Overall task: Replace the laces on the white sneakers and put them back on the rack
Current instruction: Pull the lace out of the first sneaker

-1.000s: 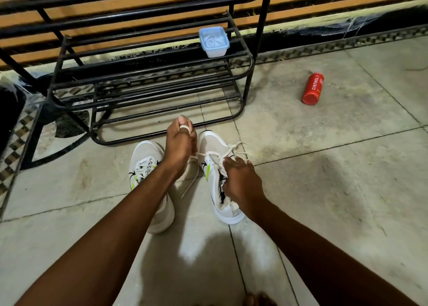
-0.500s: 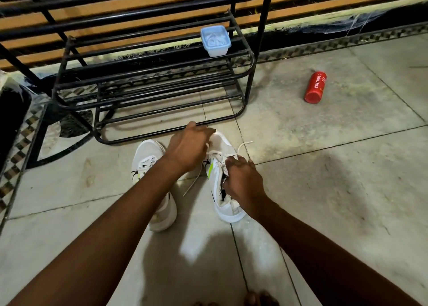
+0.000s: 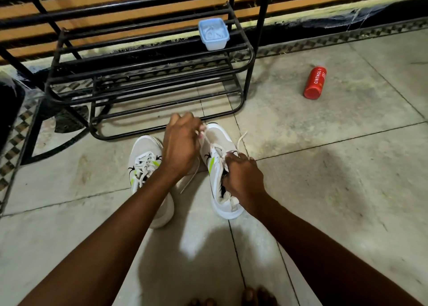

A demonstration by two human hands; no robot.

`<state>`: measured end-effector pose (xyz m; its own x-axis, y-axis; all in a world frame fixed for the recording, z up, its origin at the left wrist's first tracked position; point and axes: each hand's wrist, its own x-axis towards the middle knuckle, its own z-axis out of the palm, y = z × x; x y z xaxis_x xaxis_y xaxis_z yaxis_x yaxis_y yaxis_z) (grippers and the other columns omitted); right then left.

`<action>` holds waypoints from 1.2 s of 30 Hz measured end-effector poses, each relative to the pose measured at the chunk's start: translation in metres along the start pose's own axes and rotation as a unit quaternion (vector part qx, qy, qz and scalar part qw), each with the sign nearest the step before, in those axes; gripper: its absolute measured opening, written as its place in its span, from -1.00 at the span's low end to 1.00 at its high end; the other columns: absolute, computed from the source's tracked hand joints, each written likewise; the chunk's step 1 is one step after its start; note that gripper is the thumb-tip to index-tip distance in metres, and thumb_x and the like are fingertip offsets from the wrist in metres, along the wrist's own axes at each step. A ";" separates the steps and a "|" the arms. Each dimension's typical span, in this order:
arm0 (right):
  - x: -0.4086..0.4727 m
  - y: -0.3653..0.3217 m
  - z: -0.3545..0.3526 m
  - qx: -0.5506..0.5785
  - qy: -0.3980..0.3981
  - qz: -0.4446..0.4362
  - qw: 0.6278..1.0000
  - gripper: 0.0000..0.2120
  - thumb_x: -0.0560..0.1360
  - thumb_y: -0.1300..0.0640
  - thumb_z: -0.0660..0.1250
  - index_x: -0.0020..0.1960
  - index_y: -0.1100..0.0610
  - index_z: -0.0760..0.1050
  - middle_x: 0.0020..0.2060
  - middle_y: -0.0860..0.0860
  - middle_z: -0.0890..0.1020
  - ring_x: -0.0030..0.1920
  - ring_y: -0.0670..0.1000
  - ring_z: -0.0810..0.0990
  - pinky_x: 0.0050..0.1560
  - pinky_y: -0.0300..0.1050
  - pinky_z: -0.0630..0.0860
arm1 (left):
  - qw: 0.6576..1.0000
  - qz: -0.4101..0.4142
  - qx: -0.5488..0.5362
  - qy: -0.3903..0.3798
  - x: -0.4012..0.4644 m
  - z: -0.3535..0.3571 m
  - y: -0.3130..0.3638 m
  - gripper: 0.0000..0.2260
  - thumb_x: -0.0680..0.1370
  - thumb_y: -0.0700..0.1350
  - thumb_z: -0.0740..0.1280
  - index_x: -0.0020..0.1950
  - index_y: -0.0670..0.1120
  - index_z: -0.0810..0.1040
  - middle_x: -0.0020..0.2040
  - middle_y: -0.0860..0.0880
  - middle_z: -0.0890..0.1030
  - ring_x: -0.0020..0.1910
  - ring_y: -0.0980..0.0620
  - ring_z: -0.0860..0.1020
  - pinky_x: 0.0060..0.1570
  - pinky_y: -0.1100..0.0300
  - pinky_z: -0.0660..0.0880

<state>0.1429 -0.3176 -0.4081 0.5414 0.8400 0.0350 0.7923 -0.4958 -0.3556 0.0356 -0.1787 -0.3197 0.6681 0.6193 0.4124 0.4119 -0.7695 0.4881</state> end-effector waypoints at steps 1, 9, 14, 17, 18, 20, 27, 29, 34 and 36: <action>0.000 0.001 0.001 -0.001 -0.007 -0.002 1.000 -0.72 0.36 0.10 0.35 0.05 0.12 0.58 0.00 0.02 0.65 0.11 0.13 0.59 0.22 0.01 0.44 | 0.997 -0.024 -0.047 0.051 0.003 -0.009 0.006 -0.75 0.45 -0.23 0.08 -0.14 -0.11 0.55 -0.14 -0.01 0.55 -0.08 -0.08 0.40 -0.17 0.06 0.24; 0.001 -0.002 -0.004 -0.015 -0.067 -0.019 0.997 -0.58 0.40 0.08 0.28 0.23 0.16 0.55 0.30 -0.01 0.55 0.32 0.12 0.47 0.40 0.13 0.35 | 0.825 -0.214 -0.486 0.196 0.041 -0.046 0.024 -0.67 0.73 -0.21 0.09 -0.22 -0.04 0.38 -0.33 0.08 0.39 -0.38 0.08 0.37 -0.34 0.13 0.45; 0.001 -0.003 -0.007 -0.008 -0.052 -0.018 0.998 -0.48 0.35 -0.02 0.15 0.22 0.15 0.57 0.30 0.00 0.58 0.30 0.11 0.49 0.36 0.11 0.38 | 0.986 -0.086 -0.138 -0.042 0.010 -0.017 -0.008 -0.81 0.63 -0.31 0.14 0.17 -0.06 0.37 -0.07 -0.02 0.62 -0.19 0.01 0.59 -0.21 0.01 0.53; -0.001 -0.002 -0.009 0.020 -0.030 -0.017 0.999 -0.50 0.39 -0.06 0.17 0.20 0.16 0.59 0.28 0.02 0.60 0.29 0.13 0.51 0.32 0.10 0.41 | 0.964 -0.065 0.105 -0.234 -0.009 0.005 -0.020 -0.55 0.57 -0.18 0.27 0.44 0.03 0.29 0.12 -0.07 0.65 0.12 -0.16 0.57 -0.02 -0.10 0.57; -0.002 -0.002 -0.009 0.029 -0.028 -0.020 0.999 -0.50 0.40 -0.06 0.18 0.21 0.16 0.59 0.28 0.04 0.60 0.30 0.14 0.51 0.31 0.09 0.42 | 0.949 -0.067 0.153 -0.268 -0.014 0.011 -0.021 -0.59 0.59 -0.10 0.29 0.43 0.01 0.34 0.15 -0.09 0.64 0.20 -0.18 0.54 0.03 -0.10 0.56; -0.004 -0.003 -0.012 0.038 -0.023 -0.021 0.999 -0.50 0.42 -0.06 0.18 0.23 0.18 0.59 0.28 0.07 0.61 0.31 0.16 0.50 0.30 0.09 0.42 | 0.939 -0.081 0.183 -0.278 -0.019 0.020 -0.026 -0.68 0.60 0.01 0.33 0.33 -0.02 0.51 0.16 -0.11 0.63 0.26 -0.17 0.51 0.08 -0.06 0.55; -0.002 -0.002 -0.009 0.010 -0.034 -0.013 0.999 -0.28 0.38 -0.20 -0.10 0.31 0.07 0.55 0.28 -0.03 0.61 0.32 0.11 0.49 0.40 0.16 0.32 | 0.968 -0.212 -0.108 -0.077 -0.015 0.013 -0.012 -0.57 0.54 -0.03 0.41 -0.43 -0.13 0.32 -0.48 0.03 0.28 -0.43 -0.01 0.29 -0.32 0.09 0.26; -0.001 -0.001 -0.009 -0.010 -0.054 -0.004 0.998 -0.28 0.38 -0.21 -0.11 0.35 0.02 0.51 0.29 -0.06 0.60 0.36 0.09 0.46 0.47 0.24 0.19 | 0.940 -0.274 -0.204 -0.016 -0.014 0.013 -0.006 -0.60 0.47 -0.06 0.42 -0.44 -0.13 0.31 -0.46 0.03 0.27 -0.42 0.02 0.27 -0.27 0.11 0.28; -0.001 -0.001 -0.007 -0.025 -0.052 -0.003 0.998 -0.32 0.43 -0.20 -0.11 0.32 0.01 0.54 0.31 -0.12 0.58 0.38 0.06 0.46 0.48 0.32 0.10 | 0.839 -0.348 -0.394 0.140 0.000 -0.003 0.020 -0.64 0.49 -0.41 0.28 -0.40 -0.04 0.55 -0.43 0.12 0.58 -0.44 0.28 0.49 -0.33 0.31 0.39; -0.001 -0.002 -0.007 -0.023 -0.045 -0.004 0.999 -0.29 0.40 -0.21 -0.14 0.33 0.01 0.54 0.30 -0.10 0.60 0.38 0.07 0.46 0.48 0.31 0.10 | 0.836 -0.318 -0.414 0.169 0.002 -0.008 0.030 -0.77 0.45 -0.35 0.28 -0.38 -0.13 0.53 -0.37 0.02 0.60 -0.41 0.21 0.51 -0.35 0.37 0.39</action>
<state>0.1424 -0.3189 -0.4013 0.5085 0.8598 -0.0476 0.8100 -0.4963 -0.3123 0.0446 -0.1988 -0.2981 0.2053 0.9787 -0.0083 -0.0467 0.0183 0.9987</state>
